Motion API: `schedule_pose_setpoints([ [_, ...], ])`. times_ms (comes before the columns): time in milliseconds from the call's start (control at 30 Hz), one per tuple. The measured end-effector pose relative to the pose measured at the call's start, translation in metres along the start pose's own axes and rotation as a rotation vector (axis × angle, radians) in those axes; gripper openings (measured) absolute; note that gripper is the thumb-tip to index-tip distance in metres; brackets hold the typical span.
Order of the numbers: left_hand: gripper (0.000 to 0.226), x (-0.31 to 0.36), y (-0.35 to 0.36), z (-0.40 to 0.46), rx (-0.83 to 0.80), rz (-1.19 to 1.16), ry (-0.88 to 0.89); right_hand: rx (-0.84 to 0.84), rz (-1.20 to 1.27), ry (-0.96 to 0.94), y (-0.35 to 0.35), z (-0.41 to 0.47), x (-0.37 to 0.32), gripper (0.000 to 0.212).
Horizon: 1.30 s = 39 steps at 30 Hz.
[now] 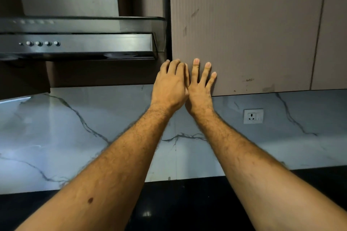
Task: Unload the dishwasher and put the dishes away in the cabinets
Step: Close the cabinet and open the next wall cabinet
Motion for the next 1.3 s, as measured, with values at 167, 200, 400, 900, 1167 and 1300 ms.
schedule_pose_setpoints([
  [167,0.040,0.025,-0.034,-0.010,0.115,-0.112,0.069,0.079,0.043,0.029,-0.030,-0.026,0.006,0.131],
  [200,0.040,0.031,-0.043,-0.012,0.143,-0.119,0.095,0.091,0.041,0.031,-0.039,-0.032,0.008,0.131],
  [400,0.035,0.068,-0.116,-0.025,0.428,-0.291,0.202,0.209,0.170,0.036,-0.113,-0.086,0.032,0.118],
  [900,0.044,0.236,-0.211,-0.013,0.309,-0.380,0.221,0.378,0.302,0.197,-0.307,-0.229,0.146,0.084],
  [1167,0.061,0.318,-0.215,-0.017,0.101,-0.471,0.276,0.256,-0.087,0.207,-0.359,-0.249,0.172,0.087],
  [1300,0.063,0.342,-0.202,-0.016,0.043,-0.428,0.335,0.165,-0.229,0.366,-0.380,-0.259,0.215,0.088],
])
Point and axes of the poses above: each hand's wrist, its own z-axis towards the middle knuckle, its own y-axis out of the palm, x = y × z, the point moved 5 cm from there along z, towards the middle knuckle, and after that the axes turned 2 degrees about x, right-handed, at the moved point
